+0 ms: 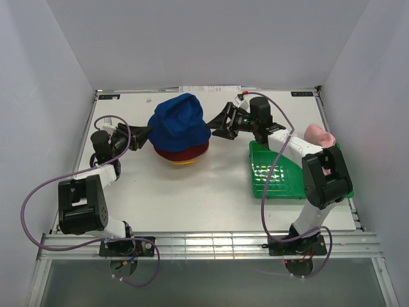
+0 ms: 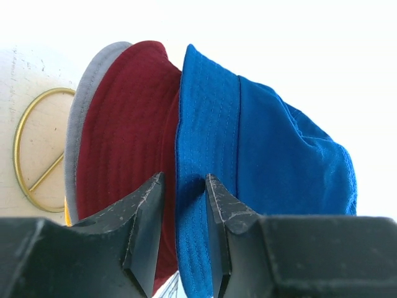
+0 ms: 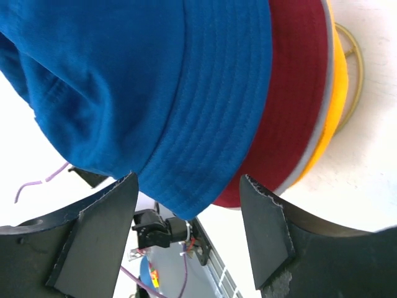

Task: Stack the hats

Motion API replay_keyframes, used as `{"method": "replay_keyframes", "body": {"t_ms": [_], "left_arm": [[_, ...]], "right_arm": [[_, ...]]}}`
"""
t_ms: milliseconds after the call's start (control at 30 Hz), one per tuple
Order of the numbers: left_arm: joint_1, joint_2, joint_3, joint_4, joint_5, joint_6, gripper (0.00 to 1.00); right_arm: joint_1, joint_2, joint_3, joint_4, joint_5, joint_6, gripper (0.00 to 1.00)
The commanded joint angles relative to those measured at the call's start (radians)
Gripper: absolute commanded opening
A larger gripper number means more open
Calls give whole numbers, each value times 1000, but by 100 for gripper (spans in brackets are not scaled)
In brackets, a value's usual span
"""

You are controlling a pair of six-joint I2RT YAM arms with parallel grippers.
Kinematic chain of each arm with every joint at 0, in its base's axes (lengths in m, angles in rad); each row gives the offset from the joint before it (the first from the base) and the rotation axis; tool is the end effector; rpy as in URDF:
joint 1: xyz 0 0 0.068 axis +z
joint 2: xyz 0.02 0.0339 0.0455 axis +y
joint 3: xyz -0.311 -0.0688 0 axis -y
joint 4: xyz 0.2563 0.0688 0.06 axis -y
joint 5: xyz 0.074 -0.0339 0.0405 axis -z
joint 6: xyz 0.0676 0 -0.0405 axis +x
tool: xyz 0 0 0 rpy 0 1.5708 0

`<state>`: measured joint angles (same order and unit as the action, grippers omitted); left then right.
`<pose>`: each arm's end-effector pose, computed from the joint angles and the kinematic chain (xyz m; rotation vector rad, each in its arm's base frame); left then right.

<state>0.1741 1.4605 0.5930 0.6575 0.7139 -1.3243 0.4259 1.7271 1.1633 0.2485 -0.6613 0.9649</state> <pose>0.3225 0.0118 0.2399 -0.8692 1.7719 -1.4230 0.3819 0.2188 0.2950 0.0543 2.1382 1.5120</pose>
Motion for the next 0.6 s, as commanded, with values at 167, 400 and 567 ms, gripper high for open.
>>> {"method": "replay_keyframes", "body": {"t_ms": [167,400,567], "left_arm": [[10,-28,-7,11,-5,19,36],[10,-29,-12,11,-4,22,27],[10,-29,-16,11,-4,23,21]], "right_arm": [[4,51,-7,178,-23,116,69],[8,71,-31,221,-21,149,68],[8,78,-42,250,-21,170,65]]}}
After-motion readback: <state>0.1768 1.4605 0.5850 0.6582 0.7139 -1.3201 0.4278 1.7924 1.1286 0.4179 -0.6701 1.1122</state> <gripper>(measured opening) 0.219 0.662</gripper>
